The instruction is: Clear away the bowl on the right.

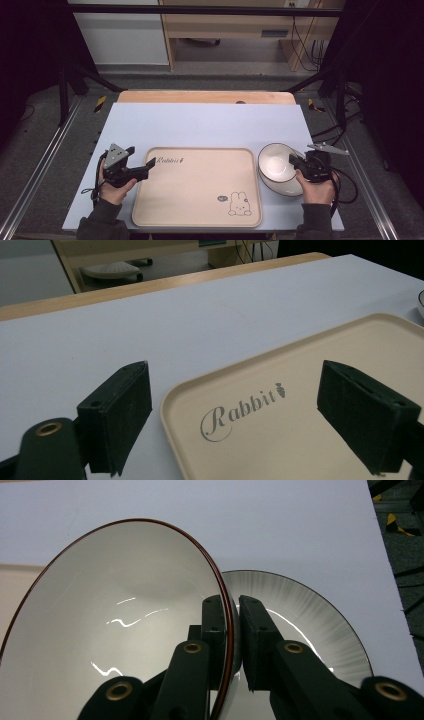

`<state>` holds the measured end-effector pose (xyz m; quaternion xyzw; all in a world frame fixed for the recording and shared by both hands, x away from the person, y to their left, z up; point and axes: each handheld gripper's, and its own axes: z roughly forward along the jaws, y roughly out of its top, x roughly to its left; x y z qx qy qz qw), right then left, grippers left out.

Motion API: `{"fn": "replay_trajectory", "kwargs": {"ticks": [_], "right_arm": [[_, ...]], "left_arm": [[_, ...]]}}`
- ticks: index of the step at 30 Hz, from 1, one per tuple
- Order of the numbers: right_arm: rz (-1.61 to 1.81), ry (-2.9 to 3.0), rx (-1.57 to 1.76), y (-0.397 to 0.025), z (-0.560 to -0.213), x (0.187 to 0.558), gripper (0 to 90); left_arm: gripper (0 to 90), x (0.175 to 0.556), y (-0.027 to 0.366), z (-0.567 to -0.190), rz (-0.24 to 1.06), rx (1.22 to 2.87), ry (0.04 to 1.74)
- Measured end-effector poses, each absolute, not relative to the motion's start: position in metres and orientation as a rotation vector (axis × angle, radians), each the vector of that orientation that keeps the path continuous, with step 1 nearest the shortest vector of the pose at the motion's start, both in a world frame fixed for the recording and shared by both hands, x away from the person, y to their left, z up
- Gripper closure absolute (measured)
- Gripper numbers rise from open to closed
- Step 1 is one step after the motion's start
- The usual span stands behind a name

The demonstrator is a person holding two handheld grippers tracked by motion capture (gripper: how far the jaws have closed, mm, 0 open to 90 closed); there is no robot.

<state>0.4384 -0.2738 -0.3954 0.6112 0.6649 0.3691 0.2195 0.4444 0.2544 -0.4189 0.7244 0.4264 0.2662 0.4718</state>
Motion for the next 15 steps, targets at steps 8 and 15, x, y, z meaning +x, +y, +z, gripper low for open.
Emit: {"fn": "replay_trajectory", "kwargs": {"ticks": [8,15], "right_arm": [[1.04,1.851,1.676,-0.2687,-0.3922,0.4371,81.7],[1.071,1.862,1.657,-0.2646,-0.3883,0.4359,81.7]], "left_arm": [[13.9,0.4442,0.2543,-0.4188,0.651,1.774,1.043],[13.9,0.4441,0.2544,-0.4188,0.651,1.773,1.043]]}}
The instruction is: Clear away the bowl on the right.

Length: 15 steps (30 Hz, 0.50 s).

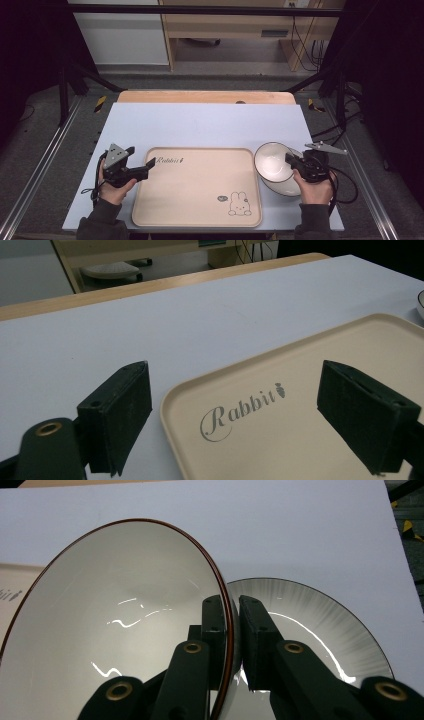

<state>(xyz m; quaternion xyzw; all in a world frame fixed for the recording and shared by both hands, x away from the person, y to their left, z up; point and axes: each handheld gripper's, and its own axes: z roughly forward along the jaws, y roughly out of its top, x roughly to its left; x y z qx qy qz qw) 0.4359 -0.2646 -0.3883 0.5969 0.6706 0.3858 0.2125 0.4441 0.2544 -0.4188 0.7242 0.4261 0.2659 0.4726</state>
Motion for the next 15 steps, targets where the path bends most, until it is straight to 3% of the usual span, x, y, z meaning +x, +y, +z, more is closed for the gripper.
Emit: {"fn": "replay_trajectory", "kwargs": {"ticks": [15], "right_arm": [[1.104,1.93,1.605,-0.245,-0.386,0.437,81.7]], "left_arm": [[13.8,0.444,0.254,-0.419,0.65,1.778,1.037]]}}
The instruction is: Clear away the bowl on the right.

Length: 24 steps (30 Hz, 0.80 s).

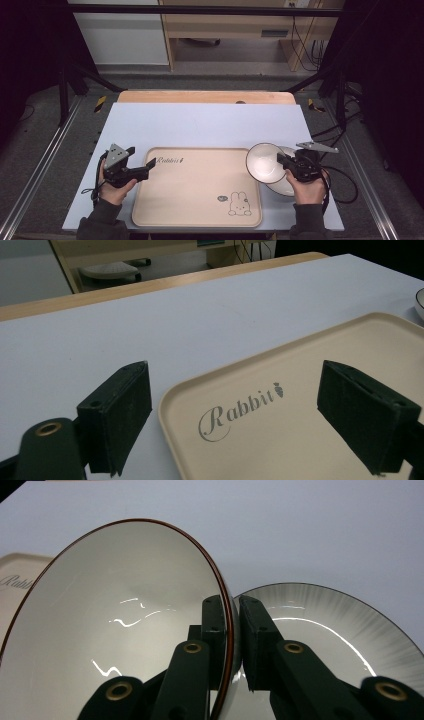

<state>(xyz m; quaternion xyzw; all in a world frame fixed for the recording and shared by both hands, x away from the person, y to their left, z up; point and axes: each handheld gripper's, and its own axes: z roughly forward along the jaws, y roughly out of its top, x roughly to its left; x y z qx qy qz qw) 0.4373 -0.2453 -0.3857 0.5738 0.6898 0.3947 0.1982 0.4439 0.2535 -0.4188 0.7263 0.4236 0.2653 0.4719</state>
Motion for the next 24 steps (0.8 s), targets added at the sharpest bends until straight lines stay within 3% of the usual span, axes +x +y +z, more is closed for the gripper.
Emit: {"fn": "replay_trajectory", "kwargs": {"ticks": [24], "right_arm": [[1.169,2.042,1.5,-0.206,-0.378,0.447,81.7]], "left_arm": [[13.5,0.444,0.253,-0.418,0.645,1.781,1.027]]}}
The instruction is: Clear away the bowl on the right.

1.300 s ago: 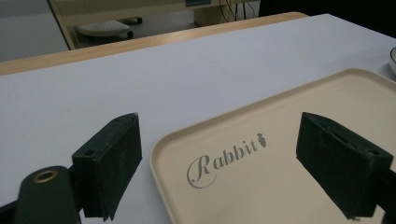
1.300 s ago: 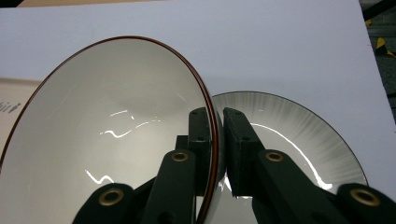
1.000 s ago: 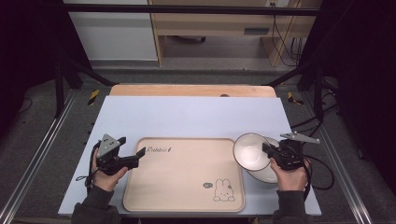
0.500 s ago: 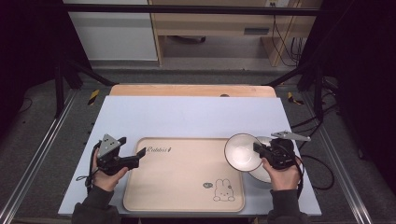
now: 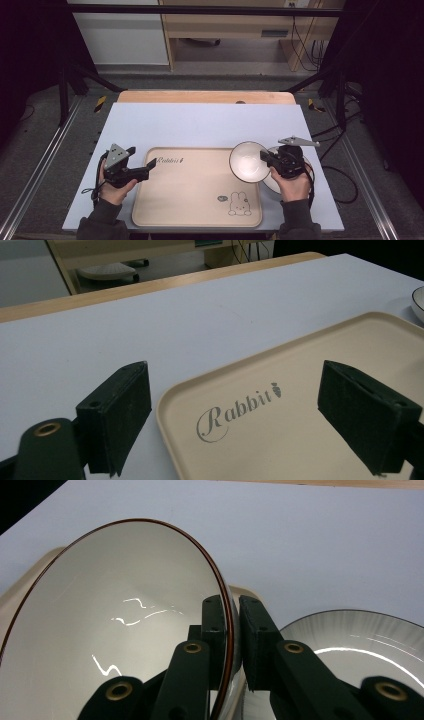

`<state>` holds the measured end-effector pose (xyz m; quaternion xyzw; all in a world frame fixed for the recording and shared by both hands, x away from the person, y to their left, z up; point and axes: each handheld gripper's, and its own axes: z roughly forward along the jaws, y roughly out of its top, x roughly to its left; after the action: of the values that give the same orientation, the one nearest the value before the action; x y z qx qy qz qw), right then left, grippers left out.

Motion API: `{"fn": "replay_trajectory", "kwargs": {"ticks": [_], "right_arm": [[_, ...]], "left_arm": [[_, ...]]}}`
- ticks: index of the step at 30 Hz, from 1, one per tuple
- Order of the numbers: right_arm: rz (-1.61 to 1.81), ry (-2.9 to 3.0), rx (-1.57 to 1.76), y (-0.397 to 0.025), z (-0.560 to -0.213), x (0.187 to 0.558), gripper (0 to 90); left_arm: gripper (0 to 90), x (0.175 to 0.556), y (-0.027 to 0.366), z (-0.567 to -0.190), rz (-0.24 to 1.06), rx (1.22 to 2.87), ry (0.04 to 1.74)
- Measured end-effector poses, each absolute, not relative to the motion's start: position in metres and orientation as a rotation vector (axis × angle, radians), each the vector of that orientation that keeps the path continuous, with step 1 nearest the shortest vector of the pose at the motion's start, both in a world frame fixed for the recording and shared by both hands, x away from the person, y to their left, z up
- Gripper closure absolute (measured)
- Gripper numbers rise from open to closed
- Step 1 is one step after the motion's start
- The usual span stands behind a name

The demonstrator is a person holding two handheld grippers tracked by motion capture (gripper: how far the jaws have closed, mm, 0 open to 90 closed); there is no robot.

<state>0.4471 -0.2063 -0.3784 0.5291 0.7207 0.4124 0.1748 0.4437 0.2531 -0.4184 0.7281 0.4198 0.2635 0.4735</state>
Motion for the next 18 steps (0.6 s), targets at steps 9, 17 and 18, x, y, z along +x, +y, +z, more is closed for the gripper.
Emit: {"fn": "replay_trajectory", "kwargs": {"ticks": [9,17,18], "right_arm": [[1.178,2.083,1.472,-0.191,-0.378,0.453,81.7],[1.206,2.108,1.445,-0.179,-0.376,0.457,81.7],[1.213,2.108,1.444,-0.177,-0.375,0.458,81.8]], "left_arm": [[13.5,0.443,0.254,-0.417,0.645,1.779,1.026],[13.5,0.443,0.255,-0.417,0.646,1.776,1.027],[13.5,0.443,0.255,-0.417,0.646,1.775,1.026]]}}
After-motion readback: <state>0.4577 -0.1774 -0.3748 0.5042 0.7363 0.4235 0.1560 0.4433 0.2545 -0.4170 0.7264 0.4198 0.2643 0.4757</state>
